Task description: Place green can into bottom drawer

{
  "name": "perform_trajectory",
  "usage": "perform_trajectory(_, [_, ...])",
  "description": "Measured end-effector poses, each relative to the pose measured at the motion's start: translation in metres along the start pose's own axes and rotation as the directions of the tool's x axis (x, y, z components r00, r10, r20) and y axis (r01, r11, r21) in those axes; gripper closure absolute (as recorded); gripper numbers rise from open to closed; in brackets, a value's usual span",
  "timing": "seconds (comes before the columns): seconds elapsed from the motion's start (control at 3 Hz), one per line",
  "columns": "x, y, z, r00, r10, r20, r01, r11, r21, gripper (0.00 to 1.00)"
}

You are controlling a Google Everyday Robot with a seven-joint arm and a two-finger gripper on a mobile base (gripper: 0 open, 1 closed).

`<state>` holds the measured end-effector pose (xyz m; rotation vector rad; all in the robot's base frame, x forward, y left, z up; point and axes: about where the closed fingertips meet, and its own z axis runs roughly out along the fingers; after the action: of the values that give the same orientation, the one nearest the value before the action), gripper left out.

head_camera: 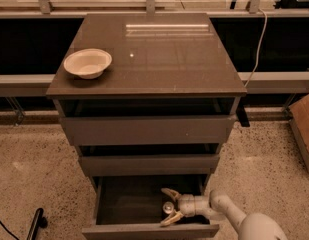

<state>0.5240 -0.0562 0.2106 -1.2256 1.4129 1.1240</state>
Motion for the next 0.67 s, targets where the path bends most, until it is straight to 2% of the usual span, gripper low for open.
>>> perform_trajectory(0.33, [-0.001, 0.001, 0.002, 1.0, -0.006, -0.011, 0.006, 1.0, -0.004, 0.15])
perform_trajectory(0.67, [-0.027, 0.008, -0.018, 0.999, -0.035, 0.019, 0.035, 0.9994, -0.004, 0.0])
